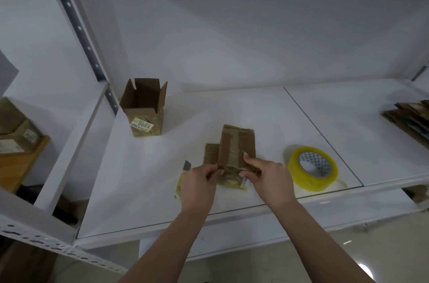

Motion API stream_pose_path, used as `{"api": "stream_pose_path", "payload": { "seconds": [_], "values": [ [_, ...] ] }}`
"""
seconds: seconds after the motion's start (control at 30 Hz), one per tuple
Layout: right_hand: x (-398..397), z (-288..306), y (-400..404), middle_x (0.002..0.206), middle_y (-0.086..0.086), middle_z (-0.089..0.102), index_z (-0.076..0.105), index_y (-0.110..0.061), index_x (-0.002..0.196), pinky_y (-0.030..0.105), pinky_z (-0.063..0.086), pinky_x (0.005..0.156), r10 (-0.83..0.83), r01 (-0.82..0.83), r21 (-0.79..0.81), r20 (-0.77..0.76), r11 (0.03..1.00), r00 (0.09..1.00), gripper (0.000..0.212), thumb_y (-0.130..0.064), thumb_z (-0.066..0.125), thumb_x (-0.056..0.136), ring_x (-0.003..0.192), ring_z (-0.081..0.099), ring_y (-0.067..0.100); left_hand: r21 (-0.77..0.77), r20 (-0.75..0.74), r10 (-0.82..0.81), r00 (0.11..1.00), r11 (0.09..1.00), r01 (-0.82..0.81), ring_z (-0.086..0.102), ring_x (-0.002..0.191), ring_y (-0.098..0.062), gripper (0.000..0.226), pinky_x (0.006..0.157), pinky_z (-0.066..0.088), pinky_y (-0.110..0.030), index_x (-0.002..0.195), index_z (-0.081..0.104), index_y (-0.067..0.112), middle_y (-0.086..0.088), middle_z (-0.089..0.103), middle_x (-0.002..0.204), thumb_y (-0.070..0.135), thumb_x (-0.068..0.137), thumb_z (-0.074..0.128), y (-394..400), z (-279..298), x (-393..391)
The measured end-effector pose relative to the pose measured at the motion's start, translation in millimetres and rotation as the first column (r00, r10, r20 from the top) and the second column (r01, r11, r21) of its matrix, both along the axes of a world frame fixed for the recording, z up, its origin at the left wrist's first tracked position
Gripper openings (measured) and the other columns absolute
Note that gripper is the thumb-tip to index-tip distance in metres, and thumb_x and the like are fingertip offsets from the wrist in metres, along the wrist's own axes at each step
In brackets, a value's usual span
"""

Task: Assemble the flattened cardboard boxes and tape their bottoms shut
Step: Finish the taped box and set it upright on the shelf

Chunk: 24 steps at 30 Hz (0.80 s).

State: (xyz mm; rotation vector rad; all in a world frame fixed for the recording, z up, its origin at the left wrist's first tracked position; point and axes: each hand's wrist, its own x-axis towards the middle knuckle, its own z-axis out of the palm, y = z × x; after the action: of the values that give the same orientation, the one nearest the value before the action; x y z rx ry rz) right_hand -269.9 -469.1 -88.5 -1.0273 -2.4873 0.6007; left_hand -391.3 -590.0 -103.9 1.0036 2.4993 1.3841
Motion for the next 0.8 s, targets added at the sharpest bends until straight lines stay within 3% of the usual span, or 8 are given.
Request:
{"api": "stream_pose_path", "payload": {
  "seconds": [0.1,0.2,0.3,0.37,0.5,0.67,0.8],
  "values": [
    [0.0,-1.2,1.3,0.1,0.003,0.075,0.065,-0.033,0.126,0.031,0.052,0.075,-0.011,0.011,-0.013,-0.001,1.0,1.0,0.046,-0.043,0.074,0.082,0.089,0.069,0.022,0.02,-0.026,-0.019,0.999,1.0,0.02,0.059,0.061,-0.006,0.008,0.056,0.039,-0.006,0.089,0.079,0.015,0.002,0.075,0.078,0.019,0.084,0.074,-0.2,-2.2,-2.8],
    [0.0,-4.2,2.6,0.102,0.002,0.075,0.066,-0.033,0.124,0.035,0.055,0.077,-0.016,0.016,-0.028,-0.028,0.999,0.999,0.046,-0.041,0.076,0.08,0.09,0.07,0.021,0.026,0.005,-0.088,0.996,0.996,0.088,0.062,0.057,-0.006,0.01,0.056,0.046,-0.012,0.088,0.079,0.021,0.008,0.072,0.07,0.028,0.086,0.072,-5.2,-6.0,-8.6],
    [-0.7,-4.9,4.7,0.1,0.002,0.076,0.068,-0.033,0.122,0.031,0.054,0.074,-0.023,0.022,-0.014,-0.036,1.0,0.999,0.045,-0.041,0.077,0.079,0.087,0.07,0.021,0.085,0.302,-0.135,0.944,0.99,0.114,0.071,0.072,-0.009,0.018,0.066,0.059,-0.027,0.098,0.076,0.013,0.004,0.074,0.079,0.022,0.094,0.062,-9.8,-11.0,-19.7],
    [-1.1,-5.4,5.1,0.099,0.002,0.076,0.068,-0.033,0.121,0.031,0.054,0.074,-0.021,0.02,-0.011,-0.034,1.0,0.999,0.044,-0.041,0.077,0.079,0.087,0.07,0.02,0.102,0.384,-0.156,0.91,0.987,0.126,0.071,0.077,-0.01,0.014,0.068,0.059,-0.027,0.1,0.074,0.011,0.0,0.075,0.085,0.009,0.092,0.063,-10.6,-10.4,-24.2],
    [-1.9,-7.1,6.6,0.099,0.002,0.076,0.069,-0.032,0.12,0.035,0.055,0.076,-0.015,0.014,-0.02,-0.045,1.0,0.999,0.043,-0.04,0.078,0.079,0.088,0.07,0.022,0.079,0.308,-0.193,0.932,0.981,0.177,0.064,0.06,-0.003,0.014,0.064,0.054,-0.02,0.088,0.074,0.012,0.004,0.071,0.073,0.006,0.076,0.079,-1.8,-5.7,-27.3],
    [-0.1,-9.4,10.2,0.1,0.003,0.076,0.069,-0.032,0.12,0.038,0.055,0.076,-0.002,0.001,-0.018,-0.049,1.0,0.999,0.043,-0.041,0.077,0.079,0.089,0.07,0.024,0.031,0.252,-0.166,0.954,0.986,0.163,0.069,0.069,-0.014,0.029,0.069,0.059,-0.04,0.08,0.06,0.03,0.01,0.067,0.075,0.027,0.069,0.087,8.6,-7.3,-25.0],
    [0.2,-10.0,10.6,0.099,0.002,0.076,0.068,-0.032,0.121,0.037,0.055,0.076,0.018,-0.018,-0.006,-0.035,1.0,0.999,0.043,-0.042,0.076,0.08,0.089,0.07,0.024,-0.055,0.166,-0.192,0.967,0.977,0.204,0.067,0.076,-0.017,0.037,0.075,0.057,-0.044,0.094,0.059,0.026,0.007,0.064,0.094,0.029,0.07,0.085,10.5,-3.2,-28.5]
  ]
}}
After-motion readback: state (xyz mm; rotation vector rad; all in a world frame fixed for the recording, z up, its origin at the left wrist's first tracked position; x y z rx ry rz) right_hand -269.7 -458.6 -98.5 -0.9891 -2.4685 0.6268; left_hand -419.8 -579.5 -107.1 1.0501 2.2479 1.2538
